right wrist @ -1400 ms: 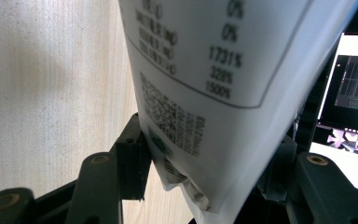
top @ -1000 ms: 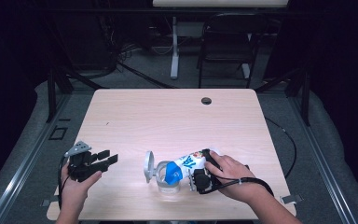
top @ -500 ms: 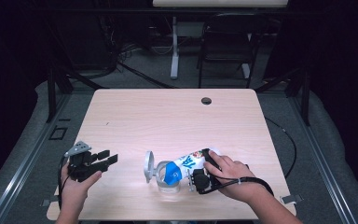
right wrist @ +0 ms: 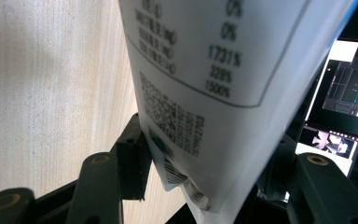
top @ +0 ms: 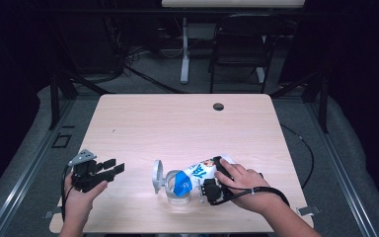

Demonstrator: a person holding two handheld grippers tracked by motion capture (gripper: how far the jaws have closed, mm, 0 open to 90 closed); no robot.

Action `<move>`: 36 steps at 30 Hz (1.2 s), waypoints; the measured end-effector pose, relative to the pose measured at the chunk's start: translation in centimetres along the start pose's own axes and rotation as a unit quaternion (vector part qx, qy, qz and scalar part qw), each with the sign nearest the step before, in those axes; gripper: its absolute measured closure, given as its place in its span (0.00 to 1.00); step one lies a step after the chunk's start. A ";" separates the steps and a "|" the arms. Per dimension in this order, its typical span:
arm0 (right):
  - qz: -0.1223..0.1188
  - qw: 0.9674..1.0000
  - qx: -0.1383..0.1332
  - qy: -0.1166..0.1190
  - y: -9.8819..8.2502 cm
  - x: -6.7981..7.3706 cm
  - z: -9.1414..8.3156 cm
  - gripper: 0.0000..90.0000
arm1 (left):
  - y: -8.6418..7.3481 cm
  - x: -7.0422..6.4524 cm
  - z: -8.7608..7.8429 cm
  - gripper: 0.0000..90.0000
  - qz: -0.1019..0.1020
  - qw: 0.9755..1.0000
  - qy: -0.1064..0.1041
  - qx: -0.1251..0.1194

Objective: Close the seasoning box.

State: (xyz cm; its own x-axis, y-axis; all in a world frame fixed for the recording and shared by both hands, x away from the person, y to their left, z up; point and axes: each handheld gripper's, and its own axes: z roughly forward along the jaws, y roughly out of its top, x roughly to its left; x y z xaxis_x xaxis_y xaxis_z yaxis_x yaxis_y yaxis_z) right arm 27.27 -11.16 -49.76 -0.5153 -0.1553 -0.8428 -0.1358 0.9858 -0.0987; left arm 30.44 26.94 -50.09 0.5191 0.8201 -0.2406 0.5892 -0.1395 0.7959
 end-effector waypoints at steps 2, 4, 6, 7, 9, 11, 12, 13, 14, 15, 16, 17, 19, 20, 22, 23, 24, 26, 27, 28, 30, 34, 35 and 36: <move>-0.006 1.000 0.007 -0.001 0.1 -0.1 -0.1 0.52 | 0.0 0.0 0.0 0.60 0.000 1.000 0.000 0.000; -0.004 1.000 0.002 -0.001 0.1 0.0 0.0 0.52 | 0.0 0.0 0.0 0.60 0.000 1.000 0.000 0.000; -0.006 1.000 0.000 -0.003 0.1 0.0 0.0 0.52 | 0.0 0.0 0.0 0.60 -0.001 1.000 0.000 0.000; -0.007 1.000 0.000 -0.003 0.1 0.0 -0.1 0.52 | 0.0 0.0 0.0 0.60 -0.001 1.000 0.000 0.000; -0.007 1.000 0.001 -0.003 0.1 -0.1 -0.1 0.52 | 0.0 0.0 0.0 0.60 -0.001 1.000 0.001 -0.001; -0.013 1.000 0.004 -0.006 0.2 -0.1 -0.1 0.52 | 0.0 0.0 0.0 0.60 -0.002 1.000 0.001 -0.001; -0.015 1.000 0.004 -0.006 0.2 -0.1 -0.1 0.52 | 0.0 0.0 0.0 0.60 -0.002 1.000 0.001 -0.001; -0.021 1.000 0.010 -0.008 0.2 -0.2 -0.2 0.52 | 0.0 0.0 0.0 0.60 -0.002 1.000 0.001 -0.001; -0.021 1.000 0.010 -0.008 0.2 -0.2 -0.2 0.52 | 0.0 0.0 0.0 0.60 -0.001 1.000 0.001 0.000; -0.021 1.000 0.010 -0.008 0.2 -0.2 -0.2 0.52 | 0.0 0.0 0.0 0.60 -0.001 1.000 0.001 0.001; -0.022 1.000 0.010 -0.009 0.2 -0.2 -0.2 0.52 | 0.0 0.0 0.0 0.60 -0.001 1.000 0.001 0.001; -0.019 1.000 0.005 -0.010 0.2 -0.1 -0.1 0.52 | 0.0 0.0 0.0 0.60 -0.001 1.000 0.000 0.001; -0.023 1.000 0.007 -0.011 0.2 -0.2 -0.2 0.52 | 0.0 0.0 0.0 0.60 -0.002 1.000 0.001 0.000; -0.024 1.000 0.007 -0.012 0.3 -0.2 -0.2 0.52 | 0.0 0.0 0.0 0.60 -0.002 1.000 0.001 -0.001; -0.025 1.000 0.007 -0.013 0.3 -0.2 -0.2 0.52 | 0.0 0.1 0.0 0.60 -0.002 1.000 0.001 -0.001; -0.025 1.000 0.007 -0.013 0.3 -0.2 -0.2 0.52 | 0.0 0.1 0.0 0.60 -0.002 1.000 0.001 -0.001; -0.025 1.000 0.007 -0.012 0.3 -0.2 -0.2 0.52 | 0.0 0.1 0.0 0.60 -0.002 1.000 0.002 -0.001; -0.026 1.000 0.007 -0.013 0.3 -0.2 -0.2 0.52 | 0.0 0.1 0.0 0.60 -0.002 1.000 0.001 -0.001; -0.027 1.000 0.007 -0.013 0.3 -0.2 -0.2 0.52 | 0.0 0.1 0.0 0.60 -0.003 1.000 0.001 -0.001; -0.031 0.999 0.010 -0.015 0.3 -0.3 -0.3 0.52 | 0.0 0.1 0.0 0.60 -0.003 1.000 0.001 -0.001; -0.028 0.999 0.006 -0.014 0.3 -0.2 -0.2 0.52 | 0.0 0.1 0.0 0.60 -0.003 1.000 0.001 -0.001; -0.032 0.999 0.008 -0.014 0.4 -0.3 -0.3 0.52 | 0.0 0.1 0.0 0.60 -0.002 1.000 0.001 -0.002; -0.033 0.999 0.009 -0.015 0.4 -0.3 -0.3 0.52 | -0.1 0.1 0.0 0.60 -0.003 1.000 0.001 -0.002; -0.034 0.999 0.009 -0.015 0.4 -0.3 -0.3 0.52 | -0.1 0.1 0.0 0.60 -0.003 1.000 0.001 -0.002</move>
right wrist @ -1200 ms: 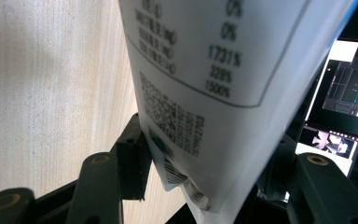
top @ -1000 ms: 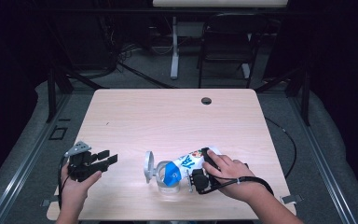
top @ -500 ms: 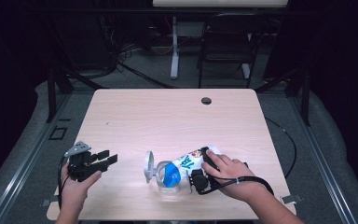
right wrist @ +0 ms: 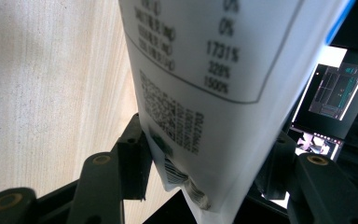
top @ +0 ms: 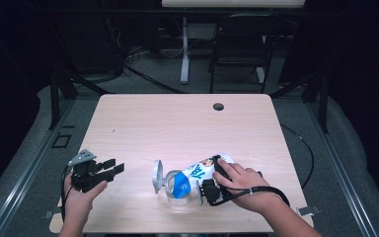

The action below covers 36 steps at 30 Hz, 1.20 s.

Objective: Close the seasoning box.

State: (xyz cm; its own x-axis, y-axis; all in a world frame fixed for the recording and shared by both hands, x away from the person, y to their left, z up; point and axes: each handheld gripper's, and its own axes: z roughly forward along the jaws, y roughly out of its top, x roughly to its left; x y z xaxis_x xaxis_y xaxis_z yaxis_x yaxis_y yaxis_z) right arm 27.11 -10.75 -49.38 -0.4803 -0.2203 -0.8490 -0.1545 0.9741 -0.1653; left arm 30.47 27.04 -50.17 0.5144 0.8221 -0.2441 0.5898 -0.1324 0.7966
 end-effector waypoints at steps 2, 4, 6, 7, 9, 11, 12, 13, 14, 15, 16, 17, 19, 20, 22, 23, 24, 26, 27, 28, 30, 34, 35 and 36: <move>0.000 1.000 0.001 0.000 0.0 0.0 0.0 0.52 | 0.0 0.0 0.0 0.60 -0.001 1.000 0.000 0.000; -0.001 1.000 0.001 0.001 0.0 0.0 0.0 0.52 | 0.0 0.0 0.0 0.60 0.000 1.000 0.000 0.000; 0.000 1.000 0.004 0.003 0.1 -0.1 -0.1 0.52 | 0.0 0.0 0.0 0.60 -0.001 1.000 0.000 0.000; -0.002 1.000 0.005 0.002 0.1 -0.1 -0.1 0.52 | 0.0 0.0 0.0 0.60 -0.001 1.000 -0.001 0.000; -0.005 1.000 0.008 0.002 0.1 -0.2 -0.2 0.52 | 0.0 0.0 0.0 0.60 -0.001 1.000 -0.001 0.000; 0.000 1.000 0.001 0.004 0.1 -0.1 0.0 0.52 | 0.0 0.0 0.0 0.60 -0.001 1.000 -0.001 0.000; -0.001 1.000 0.002 0.004 0.1 -0.1 -0.1 0.52 | 0.0 0.0 0.0 0.60 -0.001 1.000 -0.001 0.000; -0.007 1.000 0.010 0.003 0.1 -0.2 -0.2 0.52 | 0.0 0.0 0.0 0.60 -0.001 1.000 -0.001 0.000; -0.008 1.000 0.010 0.002 0.1 -0.2 -0.2 0.52 | 0.0 0.0 0.0 0.60 -0.001 1.000 -0.001 0.000; -0.009 1.000 0.010 0.002 0.1 -0.2 -0.2 0.52 | 0.0 0.0 0.0 0.60 0.000 1.000 0.000 0.002; -0.009 1.000 0.010 0.002 0.1 -0.2 -0.2 0.52 | 0.0 0.0 0.0 0.60 0.000 1.000 0.000 0.002; -0.005 1.000 0.006 0.003 0.1 -0.2 -0.1 0.52 | 0.0 0.0 0.0 0.60 -0.001 1.000 0.000 0.002; -0.006 1.000 0.008 0.002 0.1 -0.2 -0.1 0.52 | 0.0 0.1 0.0 0.60 0.000 1.000 0.000 0.002; -0.010 1.000 0.012 0.002 0.2 -0.3 -0.2 0.52 | 0.0 0.1 0.0 0.60 0.000 1.000 0.000 0.002; -0.010 1.000 0.012 0.002 0.2 -0.3 -0.2 0.52 | 0.0 0.1 0.0 0.60 -0.001 1.000 0.000 0.002; -0.010 1.000 0.012 0.003 0.2 -0.3 -0.2 0.52 | 0.0 0.1 0.0 0.60 -0.001 1.000 0.000 0.002; -0.010 1.000 0.013 0.003 0.2 -0.3 -0.2 0.52 | 0.0 0.1 0.0 0.60 -0.001 1.000 0.000 0.002; -0.009 1.000 0.013 0.004 0.2 -0.3 -0.2 0.52 | -0.1 0.1 0.0 0.60 -0.001 1.000 0.000 0.002; -0.010 1.000 0.014 0.004 0.2 -0.3 -0.2 0.52 | -0.1 0.0 0.1 0.60 0.000 1.000 0.000 0.002; -0.010 1.000 0.015 0.004 0.2 -0.3 -0.2 0.52 | -0.1 0.0 0.1 0.60 0.000 1.000 0.000 0.003; -0.010 1.000 0.018 0.006 0.2 -0.4 -0.2 0.52 | -0.1 0.1 0.1 0.60 -0.001 1.000 0.000 0.002; -0.003 1.000 0.012 0.006 0.2 -0.3 -0.1 0.52 | -0.1 0.1 0.0 0.60 -0.002 1.000 0.000 0.001; -0.003 1.000 0.012 0.007 0.2 -0.3 -0.1 0.52 | -0.1 0.1 0.0 0.60 -0.002 1.000 0.000 0.001; -0.001 1.000 0.010 0.008 0.2 -0.3 0.0 0.52 | -0.1 0.1 0.0 0.60 -0.002 1.000 0.000 0.001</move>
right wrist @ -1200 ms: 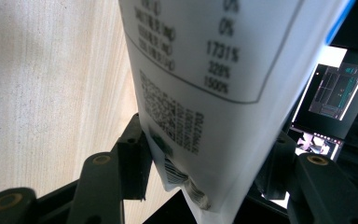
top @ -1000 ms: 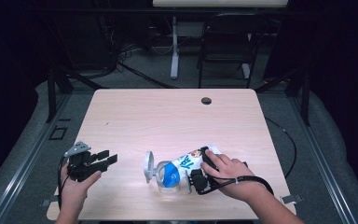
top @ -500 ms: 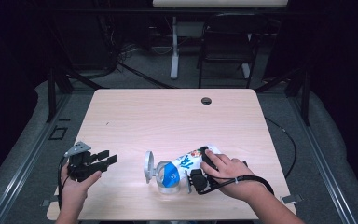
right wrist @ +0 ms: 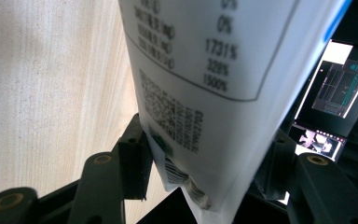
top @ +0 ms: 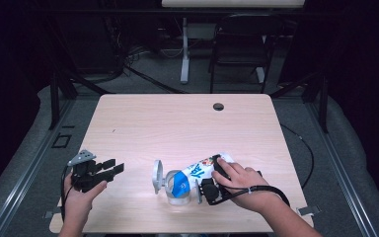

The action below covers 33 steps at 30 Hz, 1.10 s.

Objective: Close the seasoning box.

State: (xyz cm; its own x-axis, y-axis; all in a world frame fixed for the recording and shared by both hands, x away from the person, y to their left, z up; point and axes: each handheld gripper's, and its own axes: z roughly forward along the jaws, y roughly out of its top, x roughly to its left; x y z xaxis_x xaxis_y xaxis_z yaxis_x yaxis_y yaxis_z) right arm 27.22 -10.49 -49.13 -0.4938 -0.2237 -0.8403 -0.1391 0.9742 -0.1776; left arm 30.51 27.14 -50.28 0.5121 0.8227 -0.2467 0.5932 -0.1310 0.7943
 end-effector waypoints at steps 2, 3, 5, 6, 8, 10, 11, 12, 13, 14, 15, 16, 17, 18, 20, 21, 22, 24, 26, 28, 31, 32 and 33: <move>0.000 1.000 0.001 0.000 0.0 0.0 0.0 0.52 | 0.0 0.0 0.0 0.60 0.001 1.000 0.000 0.000; 0.001 1.000 0.000 0.000 0.0 0.0 0.0 0.52 | 0.0 0.0 0.0 0.60 0.001 1.000 0.000 0.000; 0.000 1.000 0.003 -0.001 0.0 -0.1 0.1 0.52 | 0.0 0.0 0.0 0.60 0.001 1.000 0.000 0.000; 0.002 1.000 0.001 -0.001 0.0 -0.1 0.1 0.52 | 0.0 0.0 0.0 0.60 0.001 1.000 0.000 0.000; 0.001 1.000 0.003 -0.001 0.0 -0.1 0.1 0.52 | 0.0 0.0 0.0 0.60 0.000 1.000 0.000 -0.001; 0.001 1.000 0.003 -0.001 0.0 -0.1 0.1 0.52 | 0.0 0.0 0.0 0.60 0.000 1.000 0.000 -0.001; 0.000 1.000 0.003 -0.001 0.0 -0.1 0.1 0.52 | 0.0 0.0 0.0 0.60 0.000 1.000 0.000 0.000; -0.001 1.000 0.004 -0.002 0.0 -0.2 0.1 0.52 | 0.0 0.0 0.0 0.60 0.001 1.000 0.000 0.000; -0.001 1.000 0.005 -0.002 0.0 -0.2 0.1 0.52 | 0.0 0.0 0.0 0.60 0.001 1.000 0.000 0.000; -0.001 1.000 0.005 -0.002 0.0 -0.2 0.1 0.52 | 0.0 0.0 0.0 0.60 0.001 1.000 0.000 0.000; -0.001 1.000 0.006 -0.002 0.0 -0.2 0.1 0.52 | 0.0 0.0 0.1 0.60 0.002 1.000 0.000 0.001; -0.001 1.000 0.006 -0.002 0.1 -0.2 0.1 0.52 | 0.0 0.0 0.1 0.60 0.002 1.000 0.000 0.001; -0.007 1.000 0.013 -0.004 0.1 -0.3 0.0 0.52 | 0.0 0.0 0.1 0.60 0.002 1.000 0.000 0.002; -0.008 1.000 0.013 -0.004 0.1 -0.3 0.0 0.52 | 0.0 0.0 0.1 0.60 0.002 1.000 0.000 0.002; -0.008 1.000 0.013 -0.004 0.1 -0.3 0.0 0.52 | 0.0 0.1 0.1 0.60 0.001 1.000 -0.001 0.002; -0.004 1.000 0.008 -0.005 0.1 -0.2 0.1 0.52 | -0.1 0.1 0.1 0.60 0.001 1.000 -0.001 0.003; -0.005 1.000 0.008 -0.005 0.1 -0.2 0.1 0.52 | -0.1 0.1 0.1 0.60 0.001 1.000 -0.001 0.003; -0.008 1.000 0.009 -0.006 0.1 -0.2 0.1 0.52 | -0.1 0.1 0.1 0.60 0.000 1.000 0.001 0.002; -0.008 1.000 0.010 -0.006 0.1 -0.3 0.1 0.52 | -0.1 0.1 0.1 0.60 0.000 1.000 0.001 0.002; -0.009 1.000 0.010 -0.007 0.1 -0.3 0.1 0.52 | -0.1 0.1 0.1 0.60 0.000 1.000 0.001 0.002; -0.009 1.000 0.009 -0.005 0.1 -0.3 0.1 0.52 | -0.1 0.1 0.1 0.60 0.000 1.000 0.001 0.002; -0.009 1.000 0.009 -0.005 0.1 -0.3 0.1 0.52 | -0.1 0.1 0.1 0.60 0.000 1.000 0.001 0.002; -0.011 1.000 0.011 -0.007 0.1 -0.3 0.1 0.52 | -0.1 0.1 0.1 0.60 0.000 1.000 0.001 0.002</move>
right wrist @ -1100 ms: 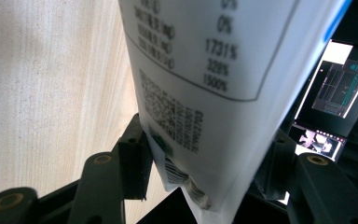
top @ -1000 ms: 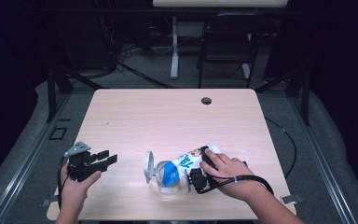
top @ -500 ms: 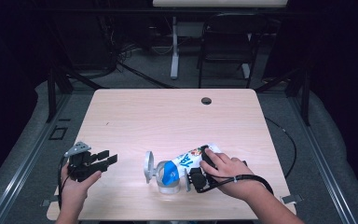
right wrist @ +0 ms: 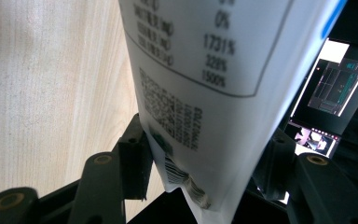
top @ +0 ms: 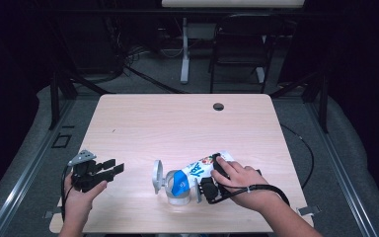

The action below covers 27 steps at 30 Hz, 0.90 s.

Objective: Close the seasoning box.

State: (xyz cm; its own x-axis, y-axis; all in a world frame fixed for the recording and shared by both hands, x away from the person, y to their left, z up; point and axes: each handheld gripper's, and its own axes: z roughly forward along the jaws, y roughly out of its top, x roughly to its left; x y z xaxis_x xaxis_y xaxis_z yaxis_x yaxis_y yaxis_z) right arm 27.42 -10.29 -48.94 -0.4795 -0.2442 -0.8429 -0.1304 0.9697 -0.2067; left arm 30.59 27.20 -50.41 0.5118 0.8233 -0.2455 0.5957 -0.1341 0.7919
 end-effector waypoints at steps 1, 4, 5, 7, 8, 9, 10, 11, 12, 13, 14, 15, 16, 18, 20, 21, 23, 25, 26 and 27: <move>0.000 1.000 0.000 0.000 0.0 0.0 0.0 0.52 | 0.0 0.0 0.0 0.60 0.000 1.000 -0.001 0.000; 0.000 1.000 0.000 0.000 0.0 0.0 0.0 0.52 | 0.0 0.0 0.0 0.60 0.001 1.000 -0.001 0.001; -0.001 1.000 0.000 0.000 0.0 0.0 0.0 0.52 | 0.0 0.0 0.0 0.60 0.000 1.000 -0.001 0.000; -0.001 1.000 0.000 0.001 0.0 0.0 0.0 0.52 | 0.0 0.0 0.0 0.60 0.000 1.000 -0.001 0.001; -0.001 1.000 0.000 0.002 0.0 0.0 0.0 0.52 | 0.0 0.0 0.0 0.60 -0.001 1.000 0.000 0.001; -0.001 1.000 0.000 0.002 0.0 0.0 0.0 0.52 | 0.0 0.0 0.0 0.60 -0.001 1.000 0.000 0.002; -0.002 1.000 0.000 0.002 0.0 -0.1 0.0 0.52 | 0.0 0.0 0.0 0.60 -0.001 1.000 0.000 0.001; -0.002 1.000 -0.001 0.001 0.0 -0.1 0.0 0.52 | 0.0 0.0 0.0 0.60 -0.001 1.000 0.001 0.000; -0.002 1.000 -0.001 0.001 0.0 -0.1 0.0 0.52 | 0.0 0.0 0.0 0.60 -0.001 1.000 0.001 0.000; -0.001 1.000 -0.003 0.003 0.0 0.0 0.0 0.52 | 0.0 0.1 0.0 0.60 -0.002 1.000 0.000 -0.001; -0.001 1.000 -0.003 0.003 0.0 0.0 0.0 0.52 | 0.0 0.1 0.0 0.60 -0.002 1.000 0.000 -0.001; -0.003 1.000 -0.001 0.000 0.0 -0.1 0.0 0.52 | 0.0 0.1 0.0 0.60 -0.002 1.000 0.000 -0.001; -0.005 1.000 -0.001 0.000 0.0 -0.1 0.0 0.52 | 0.0 0.1 0.0 0.60 -0.002 1.000 0.000 -0.001; -0.006 1.000 0.000 -0.001 0.0 -0.1 0.0 0.52 | 0.0 0.1 0.0 0.60 -0.002 1.000 0.001 -0.001; -0.004 1.000 -0.005 0.000 0.0 0.0 0.0 0.52 | 0.0 0.1 0.0 0.60 -0.002 1.000 0.000 -0.001; -0.005 1.000 -0.004 0.000 0.0 -0.1 0.0 0.52 | 0.0 0.1 0.0 0.60 -0.002 1.000 0.000 -0.001; -0.007 1.000 -0.001 -0.001 0.0 -0.1 0.0 0.52 | 0.0 0.1 0.0 0.60 -0.002 1.000 0.001 0.000; -0.010 1.000 -0.001 -0.003 0.1 -0.1 -0.1 0.52 | 0.0 0.1 0.0 0.60 -0.002 1.000 0.000 -0.001; -0.010 1.000 -0.001 -0.004 0.1 -0.1 -0.1 0.53 | 0.0 0.1 -0.1 0.60 -0.002 1.000 0.001 -0.001; -0.011 1.000 -0.001 -0.003 0.1 -0.1 -0.1 0.53 | 0.0 0.1 -0.1 0.60 -0.003 1.000 -0.001 -0.001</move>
State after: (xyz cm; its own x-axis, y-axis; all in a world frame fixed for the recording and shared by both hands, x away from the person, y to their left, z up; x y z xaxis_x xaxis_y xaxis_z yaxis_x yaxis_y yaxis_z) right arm 27.38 -10.20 -48.83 -0.4708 -0.2649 -0.8415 -0.1424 0.9642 -0.2238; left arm 30.57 27.31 -50.41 0.5104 0.8224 -0.2514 0.5972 -0.1287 0.7917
